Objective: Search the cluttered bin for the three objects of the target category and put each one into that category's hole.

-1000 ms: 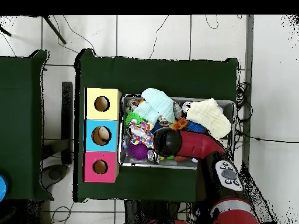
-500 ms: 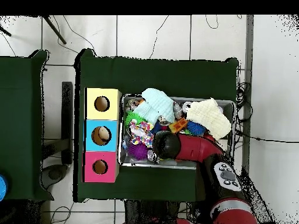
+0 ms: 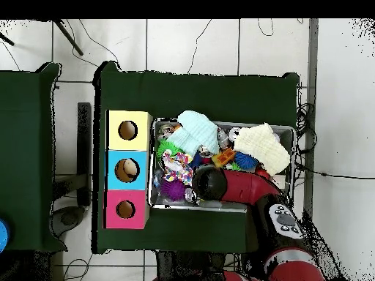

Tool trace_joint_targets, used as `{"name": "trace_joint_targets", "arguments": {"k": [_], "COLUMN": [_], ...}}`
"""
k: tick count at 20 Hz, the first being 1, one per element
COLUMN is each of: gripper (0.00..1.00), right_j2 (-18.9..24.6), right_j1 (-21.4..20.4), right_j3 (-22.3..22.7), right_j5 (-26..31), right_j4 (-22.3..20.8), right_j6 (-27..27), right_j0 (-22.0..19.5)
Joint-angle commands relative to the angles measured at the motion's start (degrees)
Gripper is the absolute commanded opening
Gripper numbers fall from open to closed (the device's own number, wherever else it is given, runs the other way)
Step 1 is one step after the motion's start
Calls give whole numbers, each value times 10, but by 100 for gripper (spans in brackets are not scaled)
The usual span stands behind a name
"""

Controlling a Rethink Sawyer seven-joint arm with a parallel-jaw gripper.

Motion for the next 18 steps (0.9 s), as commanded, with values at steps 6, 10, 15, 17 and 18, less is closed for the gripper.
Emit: {"name": "trace_joint_targets", "arguments": {"k": [6,10,15,17,18], "gripper": [0,100,100,100,100], "right_j2": [38,41,40,39,39], "right_j1": [18,18,16,16,15], "right_j3": [-5,-4,-4,-3,-2], "right_j5": [-22,-23,-27,-30,-32], "right_j4": [-14,-13,-13,-13,-14], "right_j6": [44,43,47,48,49], "right_j0": [-14,-17,-15,-14,-13]}}
